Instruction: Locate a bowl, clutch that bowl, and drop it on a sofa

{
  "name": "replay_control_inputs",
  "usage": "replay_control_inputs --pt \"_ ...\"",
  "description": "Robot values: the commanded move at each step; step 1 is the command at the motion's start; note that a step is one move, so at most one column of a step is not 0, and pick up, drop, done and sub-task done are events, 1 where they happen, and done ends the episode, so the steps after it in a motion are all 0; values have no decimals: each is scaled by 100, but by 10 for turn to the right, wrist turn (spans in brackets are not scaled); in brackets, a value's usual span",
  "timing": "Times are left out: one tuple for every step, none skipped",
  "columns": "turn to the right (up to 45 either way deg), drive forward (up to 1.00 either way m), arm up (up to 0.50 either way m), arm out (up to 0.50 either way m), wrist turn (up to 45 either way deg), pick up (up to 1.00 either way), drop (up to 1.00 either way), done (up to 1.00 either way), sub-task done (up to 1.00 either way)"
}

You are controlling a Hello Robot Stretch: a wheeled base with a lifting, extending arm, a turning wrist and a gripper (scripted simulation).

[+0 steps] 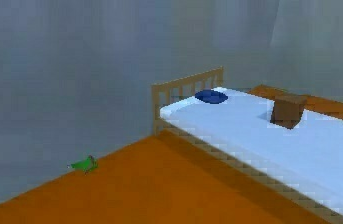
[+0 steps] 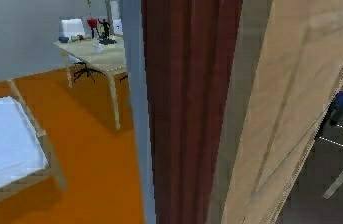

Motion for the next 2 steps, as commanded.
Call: replay_control_inputs --pt "420 0 0 0 0 0 0 0 0" --pt "0 25 0 0 0 0 0 0 0"
